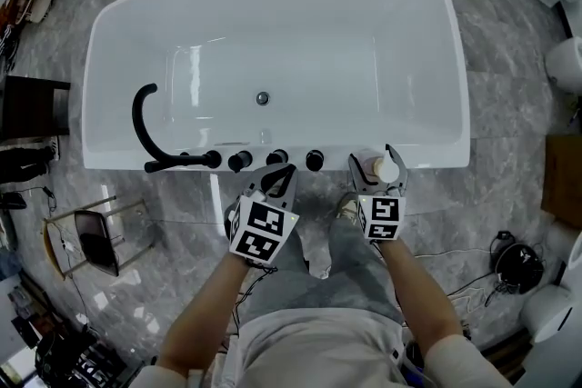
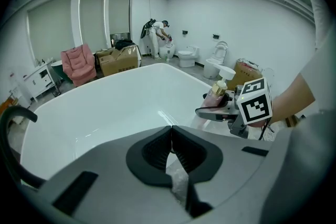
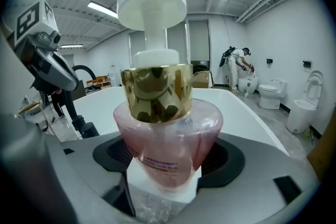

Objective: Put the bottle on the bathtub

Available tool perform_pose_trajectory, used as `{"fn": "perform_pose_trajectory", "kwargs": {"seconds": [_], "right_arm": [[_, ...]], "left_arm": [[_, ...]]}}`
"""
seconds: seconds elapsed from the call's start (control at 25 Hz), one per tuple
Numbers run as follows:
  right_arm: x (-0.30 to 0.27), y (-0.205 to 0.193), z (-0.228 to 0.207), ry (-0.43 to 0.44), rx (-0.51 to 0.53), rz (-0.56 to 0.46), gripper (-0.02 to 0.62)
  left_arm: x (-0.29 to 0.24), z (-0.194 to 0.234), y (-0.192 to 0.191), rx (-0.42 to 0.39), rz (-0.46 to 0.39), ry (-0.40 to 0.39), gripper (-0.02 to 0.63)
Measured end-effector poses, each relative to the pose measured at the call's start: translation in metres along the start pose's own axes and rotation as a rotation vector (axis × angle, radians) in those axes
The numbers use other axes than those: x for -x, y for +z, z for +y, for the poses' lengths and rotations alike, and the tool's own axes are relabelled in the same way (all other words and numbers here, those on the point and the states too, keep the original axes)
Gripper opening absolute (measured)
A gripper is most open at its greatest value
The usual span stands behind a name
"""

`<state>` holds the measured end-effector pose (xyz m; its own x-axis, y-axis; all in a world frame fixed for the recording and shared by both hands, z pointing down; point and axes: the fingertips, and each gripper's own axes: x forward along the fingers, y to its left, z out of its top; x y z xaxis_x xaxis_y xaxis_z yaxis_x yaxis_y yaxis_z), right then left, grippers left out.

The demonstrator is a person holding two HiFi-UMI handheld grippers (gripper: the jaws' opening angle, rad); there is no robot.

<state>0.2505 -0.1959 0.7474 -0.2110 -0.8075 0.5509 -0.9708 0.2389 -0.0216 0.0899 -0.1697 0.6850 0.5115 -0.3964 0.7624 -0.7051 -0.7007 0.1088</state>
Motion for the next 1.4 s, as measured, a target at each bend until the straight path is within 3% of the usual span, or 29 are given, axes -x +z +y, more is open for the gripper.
{"fn": "perform_pose_trajectory", "kwargs": {"seconds": [0.24,0.4,0.6,1.04,1.2,1.32,1.4], "right_arm": [[0.011,-0.002,0.001,0.041,-0.066,0.116,0.423],[0.027,0.015,-0.004,0.081,-0.05,0.133,0.443],[0.055,0.044,0.002,0.136,-0.06,0.105,0.451],[0.129,0.159,0.009,0.094,-0.119,-0.088,0.453],[0.153,0.2,0.012,0.063,-0.032,-0.099,0.448],[0.177,0.234,0.019,0.049,0.002,-0.166,0.412],[0.198,0.259,0.024,0.045,0.004,-0.238,0.285]], "left_arm": [[0.01,0.001,0.005,-0.031,0.001,-0.011,0.02],[0.017,0.003,0.012,-0.04,-0.008,-0.018,0.02],[0.038,-0.001,0.028,-0.078,-0.033,-0.03,0.02],[0.111,0.002,0.079,-0.11,-0.143,-0.015,0.02],[0.137,0.005,0.102,-0.14,-0.182,-0.004,0.02],[0.159,0.0,0.121,-0.201,-0.233,0.005,0.02],[0.175,-0.006,0.136,-0.249,-0.276,0.003,0.02]]}}
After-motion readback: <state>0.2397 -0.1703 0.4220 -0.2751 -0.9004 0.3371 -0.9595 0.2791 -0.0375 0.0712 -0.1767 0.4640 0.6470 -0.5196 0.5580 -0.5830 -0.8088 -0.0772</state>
